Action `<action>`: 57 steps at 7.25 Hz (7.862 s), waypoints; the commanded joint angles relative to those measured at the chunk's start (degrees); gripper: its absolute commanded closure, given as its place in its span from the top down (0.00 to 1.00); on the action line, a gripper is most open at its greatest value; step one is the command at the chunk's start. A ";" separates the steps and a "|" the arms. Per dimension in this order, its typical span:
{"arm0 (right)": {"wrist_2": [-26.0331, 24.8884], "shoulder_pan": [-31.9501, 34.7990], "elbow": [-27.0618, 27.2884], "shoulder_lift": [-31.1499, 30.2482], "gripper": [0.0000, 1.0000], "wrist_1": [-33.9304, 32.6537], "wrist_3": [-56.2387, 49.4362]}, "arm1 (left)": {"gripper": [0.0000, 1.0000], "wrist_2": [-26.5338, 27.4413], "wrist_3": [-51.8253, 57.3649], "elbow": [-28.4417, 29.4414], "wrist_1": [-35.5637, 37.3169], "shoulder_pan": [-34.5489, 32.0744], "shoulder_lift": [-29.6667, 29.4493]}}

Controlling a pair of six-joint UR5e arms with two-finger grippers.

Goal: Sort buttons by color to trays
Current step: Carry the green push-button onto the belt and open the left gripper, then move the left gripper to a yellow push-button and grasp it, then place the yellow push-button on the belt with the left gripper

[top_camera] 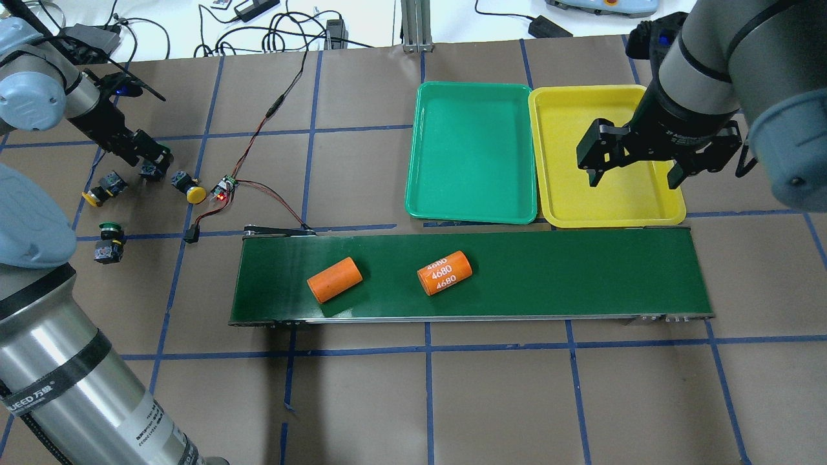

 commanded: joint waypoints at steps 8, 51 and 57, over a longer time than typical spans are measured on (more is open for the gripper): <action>0.05 0.00 0.06 -0.09 1.00 -0.01 0.00 | 0.00 1.48 -12.11 -29.59 -8.86 -16.88 30.13; -0.04 0.09 3.40 -0.98 1.00 0.96 0.00 | 0.00 -1.31 -28.32 -20.21 -1.73 -8.60 23.01; -0.04 0.00 3.84 -0.89 1.00 0.52 0.00 | 0.23 -2.74 -46.97 -39.69 1.16 -25.86 34.94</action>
